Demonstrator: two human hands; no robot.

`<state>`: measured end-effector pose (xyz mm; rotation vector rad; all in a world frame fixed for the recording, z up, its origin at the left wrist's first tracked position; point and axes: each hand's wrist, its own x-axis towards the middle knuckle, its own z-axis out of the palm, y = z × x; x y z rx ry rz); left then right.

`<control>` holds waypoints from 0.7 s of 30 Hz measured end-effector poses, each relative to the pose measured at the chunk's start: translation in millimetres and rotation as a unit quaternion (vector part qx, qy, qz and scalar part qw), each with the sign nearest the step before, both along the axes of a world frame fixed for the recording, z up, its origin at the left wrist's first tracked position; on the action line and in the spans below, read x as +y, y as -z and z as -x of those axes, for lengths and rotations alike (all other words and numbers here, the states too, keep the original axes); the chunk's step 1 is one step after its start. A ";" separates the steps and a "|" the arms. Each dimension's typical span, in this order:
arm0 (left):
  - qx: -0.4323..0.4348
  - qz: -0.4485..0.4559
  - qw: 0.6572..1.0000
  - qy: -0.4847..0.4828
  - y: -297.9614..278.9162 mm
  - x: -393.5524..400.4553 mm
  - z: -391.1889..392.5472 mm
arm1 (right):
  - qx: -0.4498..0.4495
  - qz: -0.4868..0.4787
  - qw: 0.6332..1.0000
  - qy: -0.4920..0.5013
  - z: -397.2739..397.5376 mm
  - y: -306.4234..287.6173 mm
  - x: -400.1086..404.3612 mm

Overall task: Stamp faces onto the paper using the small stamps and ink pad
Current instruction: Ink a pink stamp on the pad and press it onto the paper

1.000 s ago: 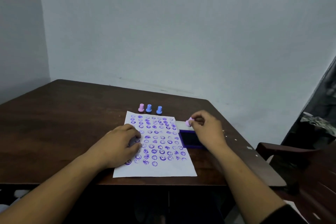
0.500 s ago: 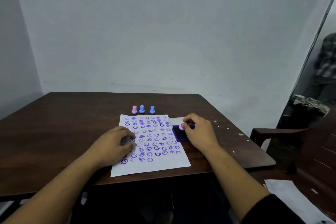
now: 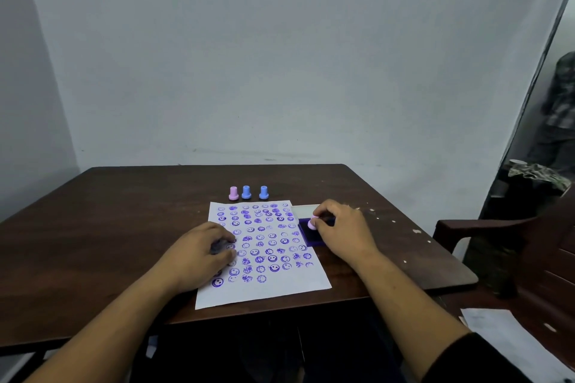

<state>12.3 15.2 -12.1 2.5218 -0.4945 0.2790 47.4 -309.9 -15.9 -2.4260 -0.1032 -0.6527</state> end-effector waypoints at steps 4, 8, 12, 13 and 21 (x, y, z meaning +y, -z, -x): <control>-0.003 -0.001 1.000 0.001 -0.3 -0.1 0.2 | 0.004 0.005 1.000 0.007 -0.7 1.0 -0.9; -0.008 0.001 1.000 0.001 0.6 0.2 -1.0 | 0.015 -0.001 1.000 0.000 -2.3 1.6 -1.1; -0.009 0.000 1.000 0.000 1.6 0.1 -1.8 | 0.018 -0.014 1.000 -0.007 -2.8 0.8 -1.5; -0.009 0.000 1.000 0.000 1.6 0.3 -2.0 | 0.019 -0.015 1.000 -0.009 -2.7 0.6 -1.3; -0.005 -0.004 1.000 0.000 3.5 1.4 -3.7 | 0.023 -0.014 1.000 -0.009 -1.2 -0.3 -1.0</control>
